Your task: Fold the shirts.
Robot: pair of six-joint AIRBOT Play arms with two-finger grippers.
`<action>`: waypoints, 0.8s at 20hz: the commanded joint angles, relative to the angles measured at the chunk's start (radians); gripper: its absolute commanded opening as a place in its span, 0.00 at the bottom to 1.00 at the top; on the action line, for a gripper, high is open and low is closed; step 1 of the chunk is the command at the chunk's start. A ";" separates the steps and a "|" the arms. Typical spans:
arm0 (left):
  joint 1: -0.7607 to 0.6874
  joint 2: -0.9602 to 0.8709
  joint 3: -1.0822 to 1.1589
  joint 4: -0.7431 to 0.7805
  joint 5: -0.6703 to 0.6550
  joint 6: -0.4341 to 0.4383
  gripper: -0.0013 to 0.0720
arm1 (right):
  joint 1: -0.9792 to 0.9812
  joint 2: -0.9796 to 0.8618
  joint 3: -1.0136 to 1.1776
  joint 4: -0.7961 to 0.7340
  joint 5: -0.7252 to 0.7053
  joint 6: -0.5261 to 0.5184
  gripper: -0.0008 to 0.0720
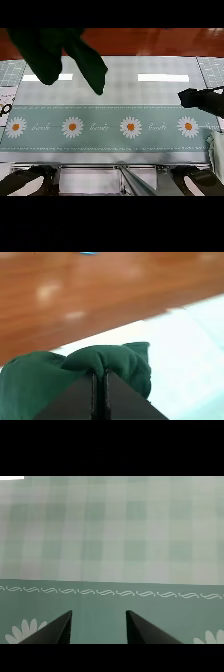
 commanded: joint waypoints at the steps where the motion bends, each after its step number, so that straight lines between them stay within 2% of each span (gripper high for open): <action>1: -0.173 0.007 -0.100 -0.054 0.066 -0.016 0.05 | 0.000 0.002 0.000 0.001 0.016 0.027 0.57; 4: -0.283 0.011 -0.295 -0.054 0.140 -0.013 0.05 | 0.000 0.002 0.000 0.001 0.019 0.035 0.57; 10: -0.298 0.069 -0.782 -0.087 0.185 -0.007 0.05 | 0.000 0.002 -0.033 0.002 0.040 0.038 0.57; 16: -0.168 0.074 -1.216 -0.061 0.184 0.006 0.05 | 0.000 0.001 -0.179 0.046 0.014 0.046 0.57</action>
